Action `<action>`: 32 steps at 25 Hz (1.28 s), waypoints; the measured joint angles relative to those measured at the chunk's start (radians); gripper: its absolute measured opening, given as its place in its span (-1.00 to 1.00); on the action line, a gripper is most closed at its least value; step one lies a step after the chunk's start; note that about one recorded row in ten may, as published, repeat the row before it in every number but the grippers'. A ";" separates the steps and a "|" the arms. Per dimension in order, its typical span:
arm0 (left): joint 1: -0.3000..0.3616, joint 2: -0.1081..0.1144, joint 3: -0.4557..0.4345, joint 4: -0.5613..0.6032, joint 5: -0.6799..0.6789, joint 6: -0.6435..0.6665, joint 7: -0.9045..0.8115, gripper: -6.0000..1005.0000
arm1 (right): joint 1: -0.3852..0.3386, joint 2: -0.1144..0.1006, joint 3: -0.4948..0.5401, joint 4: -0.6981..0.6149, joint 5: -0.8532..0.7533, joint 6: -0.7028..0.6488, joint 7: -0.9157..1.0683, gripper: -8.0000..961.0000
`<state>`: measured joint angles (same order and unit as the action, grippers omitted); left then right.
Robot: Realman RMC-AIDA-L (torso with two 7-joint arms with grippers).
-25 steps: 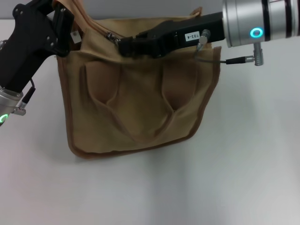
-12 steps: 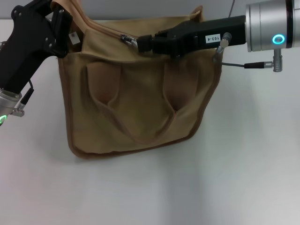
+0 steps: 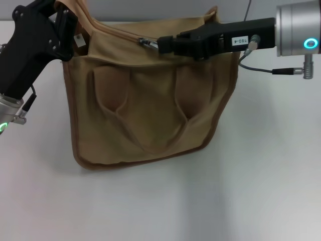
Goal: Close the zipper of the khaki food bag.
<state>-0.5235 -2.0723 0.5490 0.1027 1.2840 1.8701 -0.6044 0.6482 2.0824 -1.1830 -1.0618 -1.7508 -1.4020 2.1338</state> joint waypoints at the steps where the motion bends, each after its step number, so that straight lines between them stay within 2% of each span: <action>1: -0.001 0.000 0.000 0.000 0.000 -0.001 0.000 -0.93 | -0.003 0.000 0.006 -0.001 0.000 -0.002 0.000 -0.98; 17: -0.006 0.000 -0.004 0.000 0.000 -0.014 0.000 -0.93 | -0.038 -0.003 0.086 -0.001 -0.004 -0.027 -0.012 -0.98; 32: -0.007 0.000 -0.009 0.001 0.000 -0.023 0.000 -0.93 | -0.109 -0.004 0.246 0.004 -0.005 -0.095 -0.062 -0.99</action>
<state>-0.5307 -2.0724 0.5399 0.1035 1.2839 1.8468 -0.6044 0.5391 2.0783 -0.9370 -1.0578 -1.7556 -1.4970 2.0714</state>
